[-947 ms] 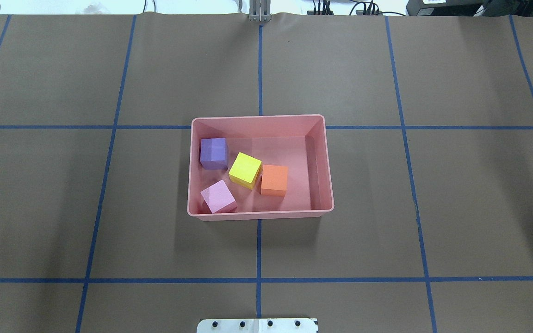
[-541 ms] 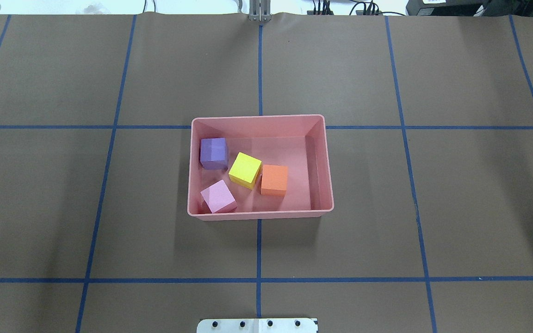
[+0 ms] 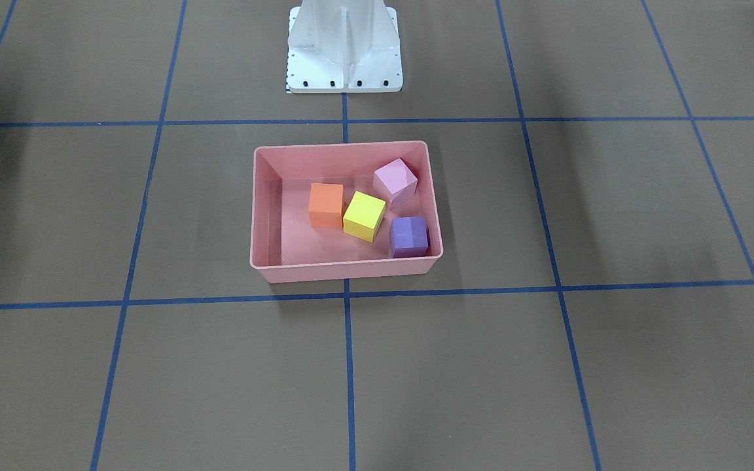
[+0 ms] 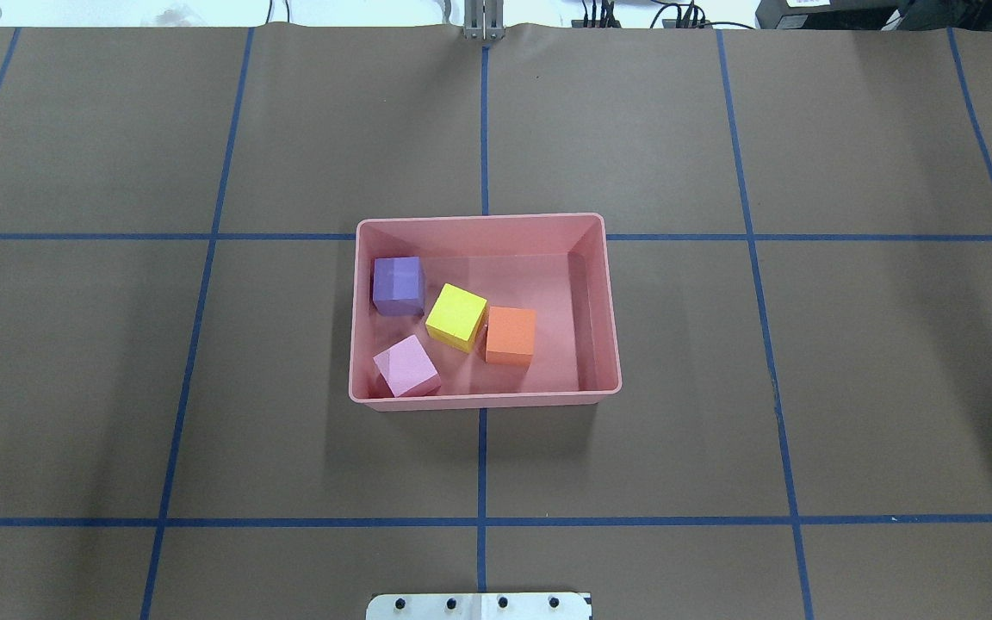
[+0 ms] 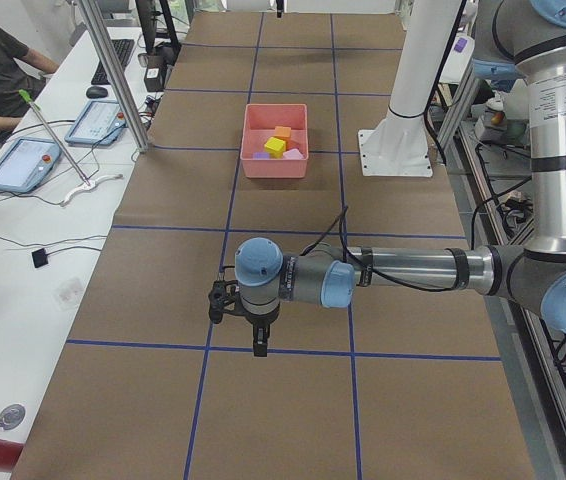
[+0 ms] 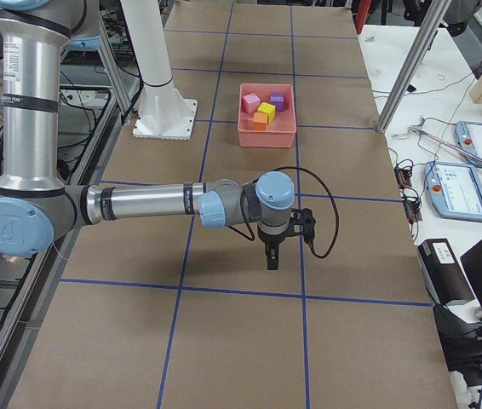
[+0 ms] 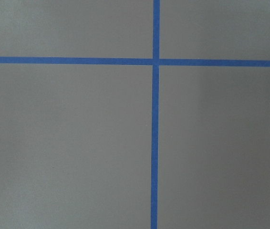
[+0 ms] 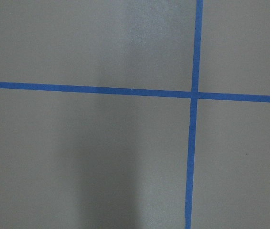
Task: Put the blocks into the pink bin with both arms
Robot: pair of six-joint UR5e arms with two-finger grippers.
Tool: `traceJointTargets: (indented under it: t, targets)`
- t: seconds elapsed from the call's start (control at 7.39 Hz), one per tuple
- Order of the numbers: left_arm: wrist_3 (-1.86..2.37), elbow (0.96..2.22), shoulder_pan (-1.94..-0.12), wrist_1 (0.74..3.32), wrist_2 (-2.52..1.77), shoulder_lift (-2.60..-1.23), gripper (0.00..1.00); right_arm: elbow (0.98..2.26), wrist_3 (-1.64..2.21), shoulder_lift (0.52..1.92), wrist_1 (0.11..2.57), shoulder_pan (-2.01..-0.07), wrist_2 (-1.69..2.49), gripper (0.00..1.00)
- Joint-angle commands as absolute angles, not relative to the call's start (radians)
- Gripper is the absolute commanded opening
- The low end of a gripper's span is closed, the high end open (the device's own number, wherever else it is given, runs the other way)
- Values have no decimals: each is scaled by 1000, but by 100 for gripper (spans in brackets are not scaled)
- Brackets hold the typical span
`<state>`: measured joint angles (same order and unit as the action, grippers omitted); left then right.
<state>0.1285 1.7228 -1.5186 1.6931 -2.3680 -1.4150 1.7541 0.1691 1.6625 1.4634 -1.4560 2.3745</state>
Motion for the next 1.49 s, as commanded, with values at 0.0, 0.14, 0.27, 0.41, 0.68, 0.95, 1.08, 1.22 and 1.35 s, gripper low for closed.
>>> traceJointTargets:
  t: [0.0, 0.14, 0.27, 0.41, 0.68, 0.95, 1.08, 1.22, 1.35]
  targets:
    - [127, 1730, -1519, 1695, -2368, -1425, 100, 1750, 172, 1661, 1463, -1436, 2376, 100]
    - [118, 1746, -1519, 1692, -2370, -1427, 99, 1744, 176, 1661, 1463, -1427, 2379, 100]
    - [118, 1758, -1520, 1692, -2370, -1424, 99, 1743, 179, 1661, 1463, -1424, 2381, 100]
    - [118, 1762, -1520, 1690, -2370, -1425, 99, 1746, 183, 1663, 1463, -1425, 2379, 100]
    - [118, 1767, -1520, 1649, -2398, -1443, 99, 1759, 184, 1696, 1457, -1457, 2387, 100]
    - [117, 1775, -1526, 1582, -2411, -1479, 99, 1779, 178, 1730, 1448, -1497, 2388, 100]
    - [117, 1782, -1526, 1588, -2405, -1467, 99, 1787, 176, 1736, 1442, -1497, 2390, 100]
    - [117, 1786, -1534, 1589, -2404, -1459, 99, 1792, 175, 1735, 1440, -1497, 2388, 100]
    - [120, 1766, -1534, 1591, -2401, -1463, 99, 1790, 169, 1730, 1440, -1497, 2382, 100]
